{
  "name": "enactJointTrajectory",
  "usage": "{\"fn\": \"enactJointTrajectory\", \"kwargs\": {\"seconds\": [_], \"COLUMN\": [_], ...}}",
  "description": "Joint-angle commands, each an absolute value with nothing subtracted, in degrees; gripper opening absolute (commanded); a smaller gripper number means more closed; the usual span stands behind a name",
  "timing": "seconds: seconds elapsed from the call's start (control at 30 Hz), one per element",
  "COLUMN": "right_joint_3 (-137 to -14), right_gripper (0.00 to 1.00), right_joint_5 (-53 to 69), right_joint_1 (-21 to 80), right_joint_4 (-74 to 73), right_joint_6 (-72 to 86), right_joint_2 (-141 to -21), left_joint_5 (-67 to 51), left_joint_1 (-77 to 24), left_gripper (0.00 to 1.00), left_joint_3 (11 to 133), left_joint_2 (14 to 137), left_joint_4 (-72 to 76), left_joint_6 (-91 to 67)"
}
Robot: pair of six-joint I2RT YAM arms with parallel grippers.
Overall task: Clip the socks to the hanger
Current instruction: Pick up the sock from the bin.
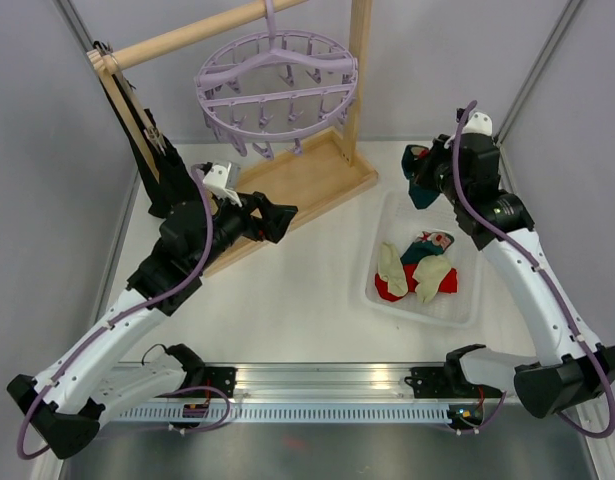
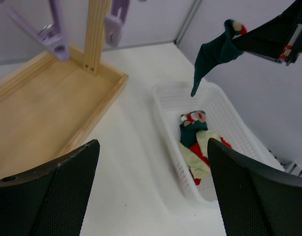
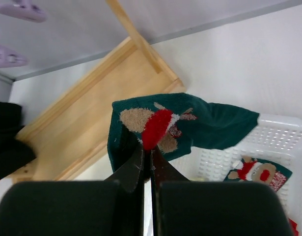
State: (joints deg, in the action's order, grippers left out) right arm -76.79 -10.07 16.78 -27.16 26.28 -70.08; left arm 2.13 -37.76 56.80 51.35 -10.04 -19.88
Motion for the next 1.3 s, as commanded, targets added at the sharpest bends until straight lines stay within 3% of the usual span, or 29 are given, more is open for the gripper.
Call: {"fn": "enactJointTrajectory", "kwargs": {"seconds": [0.0,0.17,0.33,0.57,1.27], "right_joint_3": [-82.25,-84.99,-83.85,-85.78,-87.27], "right_gripper": [0.0,0.0,0.0,0.0,0.0], "right_joint_5": [-1.44,7.11,8.08,6.33,1.58], "right_joint_1": [17.05,17.75,20.3,26.63,34.36], "right_joint_4": [-31.9,-30.77,-26.99,-23.83,-21.01], "right_joint_6": [27.68,34.78,42.09,48.95,56.42], "right_joint_2": [-68.12,-69.17,-68.99,-71.45,-74.88], "left_joint_5": [0.26,2.62,13.32,23.28,24.61], "left_joint_1": [-39.81,-46.03,-53.42,-54.4,-54.4], "left_gripper": [0.94,0.94,0.93,0.93,0.88], "left_joint_3": [60.21,60.12,58.37,54.94,51.15], "left_joint_2": [53.17,57.91,63.45,68.81,71.54], "left_joint_4": [3.82,15.01,27.03,38.13,40.43], "left_joint_6": [-19.95,-13.73,-6.87,-3.35,-0.88]}}
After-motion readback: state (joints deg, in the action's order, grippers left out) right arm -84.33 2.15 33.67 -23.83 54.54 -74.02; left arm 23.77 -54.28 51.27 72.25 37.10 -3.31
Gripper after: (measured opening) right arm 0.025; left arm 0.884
